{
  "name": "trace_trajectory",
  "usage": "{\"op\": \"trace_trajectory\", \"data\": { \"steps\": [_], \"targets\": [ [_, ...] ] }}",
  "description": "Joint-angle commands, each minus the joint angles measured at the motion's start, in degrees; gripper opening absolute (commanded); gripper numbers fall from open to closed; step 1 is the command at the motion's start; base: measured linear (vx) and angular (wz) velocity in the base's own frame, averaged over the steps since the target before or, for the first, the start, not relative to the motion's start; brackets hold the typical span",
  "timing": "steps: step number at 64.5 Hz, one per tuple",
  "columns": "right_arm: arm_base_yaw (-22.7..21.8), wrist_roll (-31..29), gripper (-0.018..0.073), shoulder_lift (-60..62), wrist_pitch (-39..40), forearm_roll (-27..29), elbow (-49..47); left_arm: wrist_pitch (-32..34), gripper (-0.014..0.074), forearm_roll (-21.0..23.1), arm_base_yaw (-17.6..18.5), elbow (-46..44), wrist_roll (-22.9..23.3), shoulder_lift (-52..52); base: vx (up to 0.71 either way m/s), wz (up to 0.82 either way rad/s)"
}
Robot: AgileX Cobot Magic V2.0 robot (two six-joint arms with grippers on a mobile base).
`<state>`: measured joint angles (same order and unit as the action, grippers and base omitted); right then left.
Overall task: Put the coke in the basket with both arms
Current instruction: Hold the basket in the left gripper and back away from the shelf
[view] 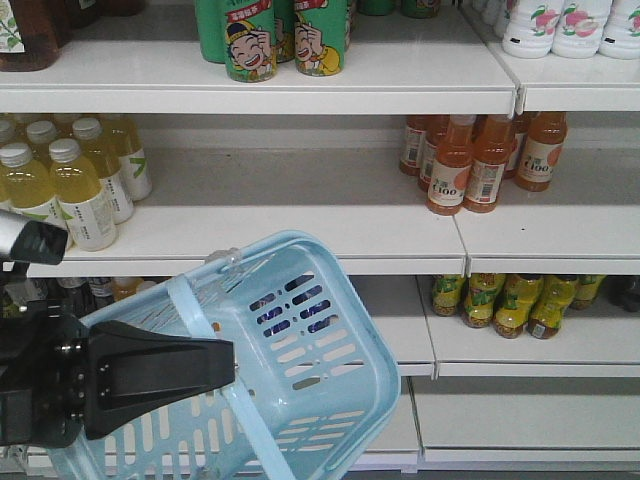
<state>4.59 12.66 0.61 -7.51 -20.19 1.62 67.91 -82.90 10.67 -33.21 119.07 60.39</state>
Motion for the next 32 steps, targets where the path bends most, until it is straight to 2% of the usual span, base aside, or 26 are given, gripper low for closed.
{"op": "trace_trajectory", "data": {
  "steps": [1, 32],
  "targets": [
    [0.07, -0.49, -0.0005, 1.01, 3.89, -0.84, 0.59, 10.49, -0.0008, 5.23, 0.37, -1.54, -0.01, -0.82, 0.00, 0.00],
    [0.07, -0.49, -0.0005, 1.01, 3.89, -0.84, 0.59, 11.17, -0.0008, 4.99, 0.37, -1.54, -0.07, -0.82, 0.00, 0.00]
  ]
}}
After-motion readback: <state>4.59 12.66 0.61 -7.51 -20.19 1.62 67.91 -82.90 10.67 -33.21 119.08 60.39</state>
